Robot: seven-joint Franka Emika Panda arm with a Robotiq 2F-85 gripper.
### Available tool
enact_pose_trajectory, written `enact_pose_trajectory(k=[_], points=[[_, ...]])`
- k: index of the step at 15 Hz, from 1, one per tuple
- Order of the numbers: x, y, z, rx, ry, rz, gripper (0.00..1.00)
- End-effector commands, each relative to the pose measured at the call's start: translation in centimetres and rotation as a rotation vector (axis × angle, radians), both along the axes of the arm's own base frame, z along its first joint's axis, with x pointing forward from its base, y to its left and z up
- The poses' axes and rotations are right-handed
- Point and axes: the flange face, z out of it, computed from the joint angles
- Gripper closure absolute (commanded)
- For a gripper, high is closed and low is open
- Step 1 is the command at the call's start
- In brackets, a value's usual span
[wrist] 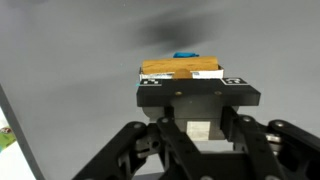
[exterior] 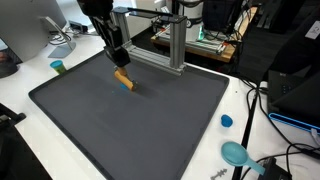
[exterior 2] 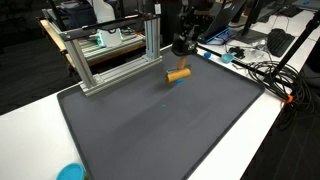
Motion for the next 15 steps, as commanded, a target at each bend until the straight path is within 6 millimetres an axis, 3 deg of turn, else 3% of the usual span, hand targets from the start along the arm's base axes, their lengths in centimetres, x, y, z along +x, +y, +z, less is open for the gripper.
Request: enact_pose_trajectory(k=[1,5,12,15], points=[[2.1,0.3,0.0,0.029,0.02,-0.042,0.79],[4.0,-1.8,-2.3,0.078,0.021,-0.031,0.79],[5.5,-6.5,-8.4,0.125,0.082,0.014,0.79],[5.6,-8.1,-8.6,0.07,0.113,-0.016,0.79]])
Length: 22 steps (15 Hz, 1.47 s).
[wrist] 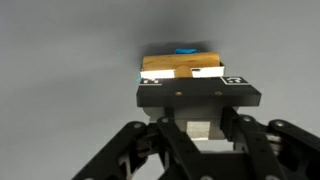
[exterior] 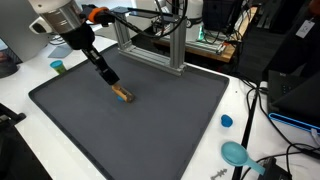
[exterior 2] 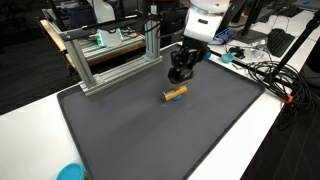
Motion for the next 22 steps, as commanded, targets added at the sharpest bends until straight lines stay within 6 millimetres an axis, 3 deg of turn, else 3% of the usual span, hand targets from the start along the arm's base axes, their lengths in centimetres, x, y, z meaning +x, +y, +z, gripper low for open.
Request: enact_pose_trajectory(k=[1,5,10,17,22], points=[[0.5,-2.0,-0.5,-0.043,0.039,-0.031,0.79],[-0.1,-1.8,0.5,-0.074,0.052,-0.04,0.79],[-0.1,-3.2,0.2,-0.193,0.059,-0.234,0.79],[0.5,3.0,-1.5,-0.102,0.109,-0.015,0.79],[0.8,3.9,0.2,-0.075,0.072,0.067,0.79]])
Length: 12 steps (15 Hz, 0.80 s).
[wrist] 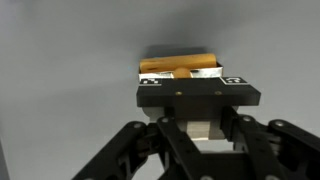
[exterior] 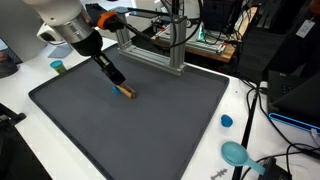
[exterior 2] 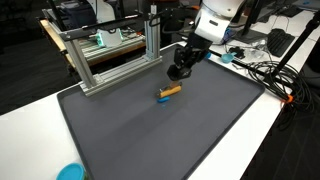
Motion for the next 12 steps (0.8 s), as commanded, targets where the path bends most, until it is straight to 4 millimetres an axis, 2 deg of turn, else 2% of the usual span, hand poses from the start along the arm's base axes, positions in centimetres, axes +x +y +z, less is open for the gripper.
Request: enact_pose_trajectory(k=[1,7,9,12], points=[[0.2,0.5,1.8,0.027,-0.01,0.036,0.79],[-2.4,-1.1,7.9,-0.025,-0.046,-0.048,0.79],[-2.1,-1.8,8.9,-0.054,-0.089,-0.019,0.79],[-1.8,-3.0,9.1,-0.131,-0.091,0.149,0.79]])
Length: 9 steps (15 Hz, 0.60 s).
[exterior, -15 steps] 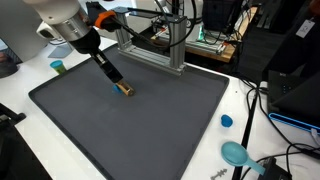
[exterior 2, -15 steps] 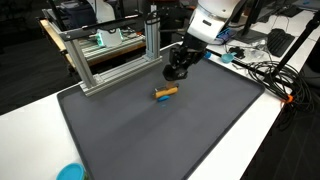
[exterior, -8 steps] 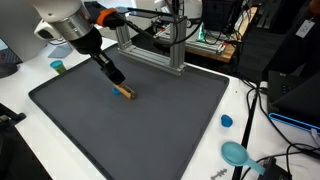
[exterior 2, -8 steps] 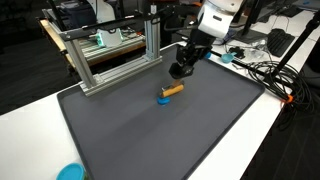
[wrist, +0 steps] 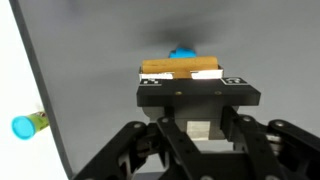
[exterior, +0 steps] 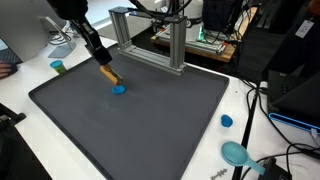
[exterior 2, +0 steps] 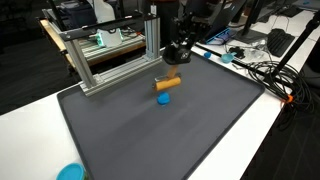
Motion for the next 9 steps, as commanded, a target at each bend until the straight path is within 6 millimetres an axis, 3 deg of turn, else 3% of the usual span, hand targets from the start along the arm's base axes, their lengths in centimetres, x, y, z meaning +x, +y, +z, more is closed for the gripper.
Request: enact_pose_trajectory(k=[1,5,9], points=[[-0.4,-1.3,0.5,-0.067,-0.008,0.187,0.79],[-0.3,-2.0,1.3,-0.043,-0.055,0.395,0.79],[-2.1,-1.3,2.7,0.042,0.008,0.588,0.79]])
